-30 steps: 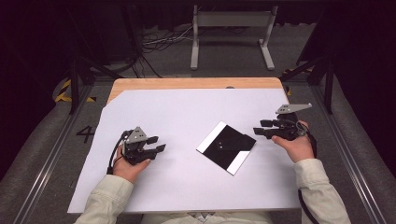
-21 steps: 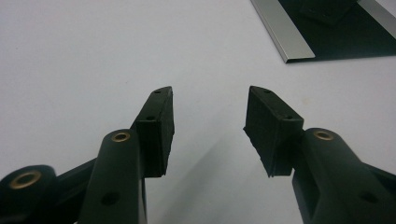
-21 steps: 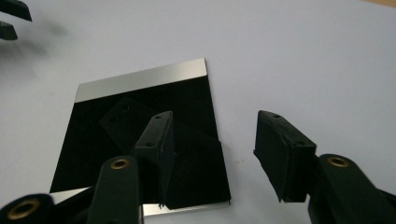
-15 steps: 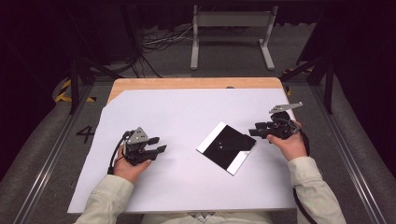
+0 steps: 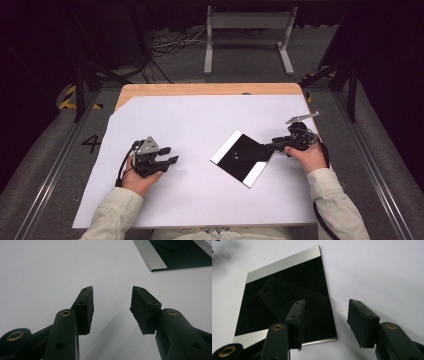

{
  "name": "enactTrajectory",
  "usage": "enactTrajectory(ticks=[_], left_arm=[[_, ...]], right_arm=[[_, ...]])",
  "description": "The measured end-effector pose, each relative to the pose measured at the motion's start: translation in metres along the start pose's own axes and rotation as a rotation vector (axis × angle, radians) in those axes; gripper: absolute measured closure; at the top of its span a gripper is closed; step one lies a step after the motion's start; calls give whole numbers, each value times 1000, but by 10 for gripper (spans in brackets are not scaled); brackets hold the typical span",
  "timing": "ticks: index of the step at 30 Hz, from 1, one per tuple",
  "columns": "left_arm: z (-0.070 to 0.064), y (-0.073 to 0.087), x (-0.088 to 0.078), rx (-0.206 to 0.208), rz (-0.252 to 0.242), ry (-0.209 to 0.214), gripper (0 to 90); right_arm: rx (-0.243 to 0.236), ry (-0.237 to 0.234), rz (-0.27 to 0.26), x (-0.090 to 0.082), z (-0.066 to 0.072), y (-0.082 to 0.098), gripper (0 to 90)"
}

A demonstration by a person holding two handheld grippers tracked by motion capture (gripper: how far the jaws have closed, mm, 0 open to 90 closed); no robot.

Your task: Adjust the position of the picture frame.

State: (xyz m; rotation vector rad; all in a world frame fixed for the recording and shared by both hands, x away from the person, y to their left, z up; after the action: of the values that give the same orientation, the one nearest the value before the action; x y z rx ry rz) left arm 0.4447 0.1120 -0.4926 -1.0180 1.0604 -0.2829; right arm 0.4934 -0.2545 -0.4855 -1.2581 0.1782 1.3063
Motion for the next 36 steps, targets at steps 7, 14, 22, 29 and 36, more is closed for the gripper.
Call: enactTrajectory(ticks=[7,14,22,29,36], left_arm=[[0,0,0,1,0,1,538],[0,0,0,0,0,-1,537],[0,0,0,0,-1,1,537],[0,0,1,0,-1,1,536],[-1,0,1,-4,-1,5,534]], right_arm=[[13,-13,37,2,-1,6,513],[12,-20,48,1,0,8,547],[18,-27,60,1,0,10,575],[18,-28,73,2,1,12,578],[16,-26,93,4,1,16,573]])
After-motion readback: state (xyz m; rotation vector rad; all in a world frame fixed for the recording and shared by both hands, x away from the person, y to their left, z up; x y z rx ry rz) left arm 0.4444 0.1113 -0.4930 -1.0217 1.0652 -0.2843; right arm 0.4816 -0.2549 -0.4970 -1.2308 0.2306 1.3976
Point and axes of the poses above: each handheld gripper's, and its own axes: x roughly forward along the jaws, y roughly out of its underside, z roughly to its left, the point moved 10 cm from there along x, roughly forward along the jaws, and after that the axes turned 10 degrees about x, right-handed, at the moved point
